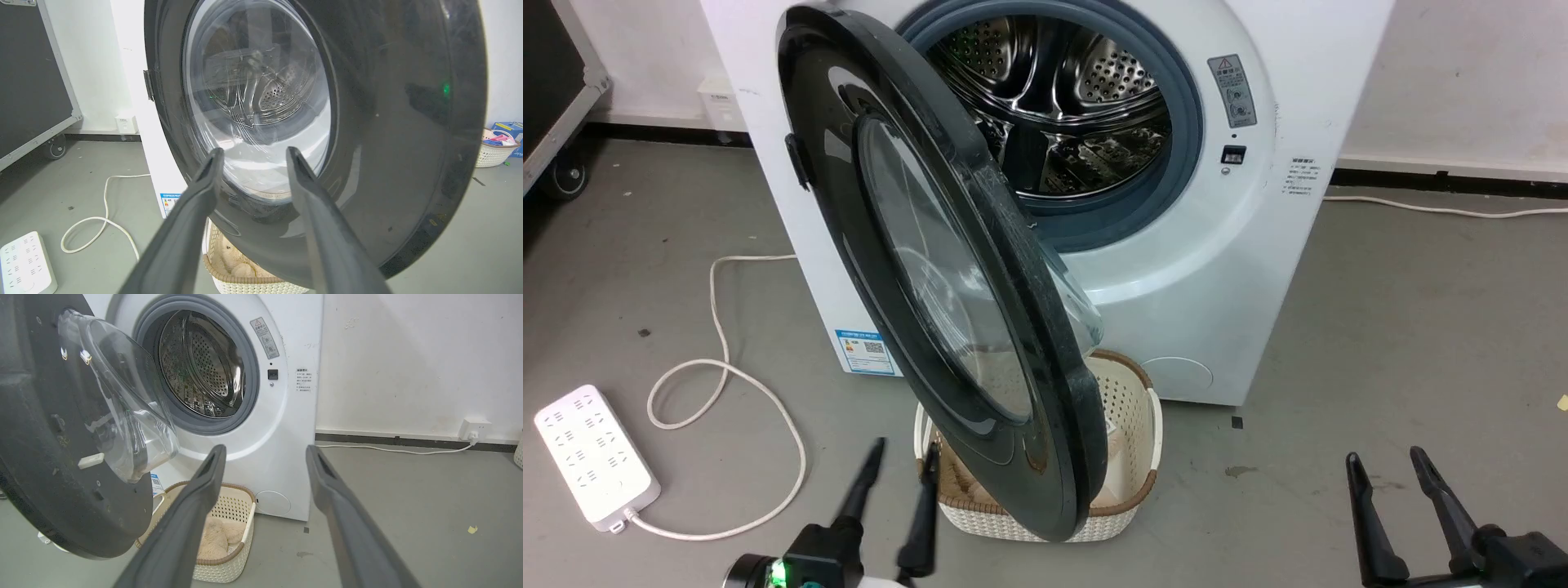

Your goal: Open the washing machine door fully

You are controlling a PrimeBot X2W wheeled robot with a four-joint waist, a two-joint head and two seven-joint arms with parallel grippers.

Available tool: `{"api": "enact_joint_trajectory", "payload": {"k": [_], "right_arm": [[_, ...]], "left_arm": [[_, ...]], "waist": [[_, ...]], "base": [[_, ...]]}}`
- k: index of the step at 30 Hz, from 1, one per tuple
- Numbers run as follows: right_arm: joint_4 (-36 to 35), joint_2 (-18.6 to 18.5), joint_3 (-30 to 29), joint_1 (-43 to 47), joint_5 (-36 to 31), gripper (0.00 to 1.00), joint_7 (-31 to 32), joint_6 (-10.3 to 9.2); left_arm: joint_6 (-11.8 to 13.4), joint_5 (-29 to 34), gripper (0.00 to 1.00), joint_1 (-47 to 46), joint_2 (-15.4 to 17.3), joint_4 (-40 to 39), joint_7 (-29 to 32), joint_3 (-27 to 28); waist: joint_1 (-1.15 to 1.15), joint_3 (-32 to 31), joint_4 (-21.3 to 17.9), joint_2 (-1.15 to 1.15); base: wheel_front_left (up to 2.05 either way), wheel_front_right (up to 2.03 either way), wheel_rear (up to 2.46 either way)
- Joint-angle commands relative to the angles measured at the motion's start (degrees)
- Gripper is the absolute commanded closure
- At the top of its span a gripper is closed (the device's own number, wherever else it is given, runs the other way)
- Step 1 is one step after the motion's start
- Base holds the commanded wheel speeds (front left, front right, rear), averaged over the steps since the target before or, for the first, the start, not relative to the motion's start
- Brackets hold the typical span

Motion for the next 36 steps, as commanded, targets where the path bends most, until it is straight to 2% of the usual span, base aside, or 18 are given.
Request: {"api": "enact_joint_trajectory", "payload": {"k": [1, 8, 14, 18, 22, 27, 36], "right_arm": [[0.34, 0.37, -0.42, 0.42, 0.67, 0.00, -0.43, 0.30], [0.61, 0.39, -0.67, -0.33, 1.85, 0.00, -0.45, 0.30], [0.59, 0.39, -0.52, -0.67, 2.34, 0.00, -0.34, 0.30], [0.61, 0.40, -0.34, -0.73, 2.46, 0.00, -0.11, 0.30], [0.72, 0.40, 0.16, -0.65, 2.31, 0.00, 0.06, 0.30], [1.01, 0.40, 0.33, -0.91, 2.50, 0.00, 0.21, 0.30], [1.57, 0.40, 0.05, -1.24, 2.59, 0.00, 0.21, 0.30]], "left_arm": [[-0.66, 0.32, 1.00, 0.45, 0.09, -0.10, -0.32, -0.17], [-0.20, -0.82, 1.00, -0.47, 0.00, -3.74, -0.32, 1.30], [2.05, -4.87, 1.00, -4.85, -0.11, -11.44, -0.32, 3.89], [3.30, -5.19, 1.00, -9.85, -0.13, -16.68, -0.10, 2.93], [3.69, -4.84, 1.00, -14.19, -0.14, -20.55, 4.00, -1.48], [4.59, -5.62, 1.00, -15.39, -0.15, -21.63, 10.79, -10.87], [6.56, -10.67, 1.00, -13.07, -0.15, -14.27, 14.58, -24.97]], "waist": [[0.00, 0.05, -0.04, 0.00], [0.00, 0.18, -0.46, 0.00], [0.00, 0.11, -0.99, 0.00], [0.00, 0.03, -1.30, 0.00], [0.00, 0.04, -1.72, 0.00], [0.00, 0.37, -2.57, 0.00], [0.00, 1.34, -3.37, 0.00]], "base": [[0.00, 0.00, 0.00], [0.00, 0.00, 0.00], [0.00, 0.00, 0.00], [0.00, 0.00, 0.00], [0.00, 0.00, 0.00], [0.00, 0.00, 0.00], [0.00, 0.00, 0.00]]}}
